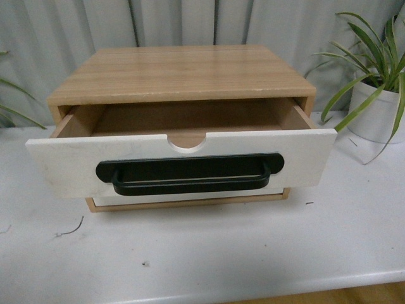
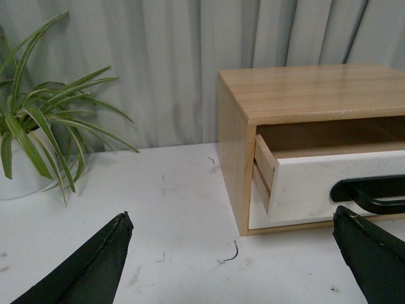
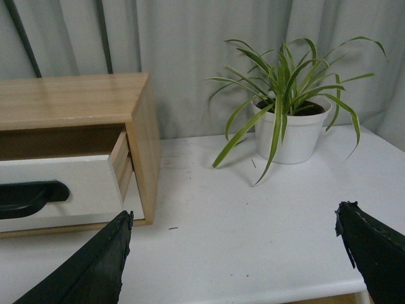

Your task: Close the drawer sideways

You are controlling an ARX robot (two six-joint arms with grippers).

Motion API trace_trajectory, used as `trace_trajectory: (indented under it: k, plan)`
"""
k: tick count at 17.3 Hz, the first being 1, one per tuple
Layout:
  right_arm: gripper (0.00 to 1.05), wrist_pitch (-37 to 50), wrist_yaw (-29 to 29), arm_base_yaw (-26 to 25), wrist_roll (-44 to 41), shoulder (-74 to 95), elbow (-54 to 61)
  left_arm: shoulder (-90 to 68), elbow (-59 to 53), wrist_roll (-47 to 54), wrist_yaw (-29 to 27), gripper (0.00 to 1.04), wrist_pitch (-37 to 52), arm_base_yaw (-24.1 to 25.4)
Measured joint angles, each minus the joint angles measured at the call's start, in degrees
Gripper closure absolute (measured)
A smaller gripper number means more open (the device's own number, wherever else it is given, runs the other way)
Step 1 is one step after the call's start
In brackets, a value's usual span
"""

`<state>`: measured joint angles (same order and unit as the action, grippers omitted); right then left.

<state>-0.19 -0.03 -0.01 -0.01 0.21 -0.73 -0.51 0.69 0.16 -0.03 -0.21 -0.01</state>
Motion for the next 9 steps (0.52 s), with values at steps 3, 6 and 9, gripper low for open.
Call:
trace_trajectory:
  k: [3,6,9]
  plan:
    - [0.06,0.0,0.0,0.0,0.0,0.0,0.0,0.0,0.0,0.0,0.0,0.07,0.0,0.0]
    - [0.06,0.0,0.0,0.0,0.0,0.0,0.0,0.0,0.0,0.0,0.0,0.07,0.0,0.0]
    - [0.06,0.0,0.0,0.0,0.0,0.0,0.0,0.0,0.0,0.0,0.0,0.07,0.0,0.0]
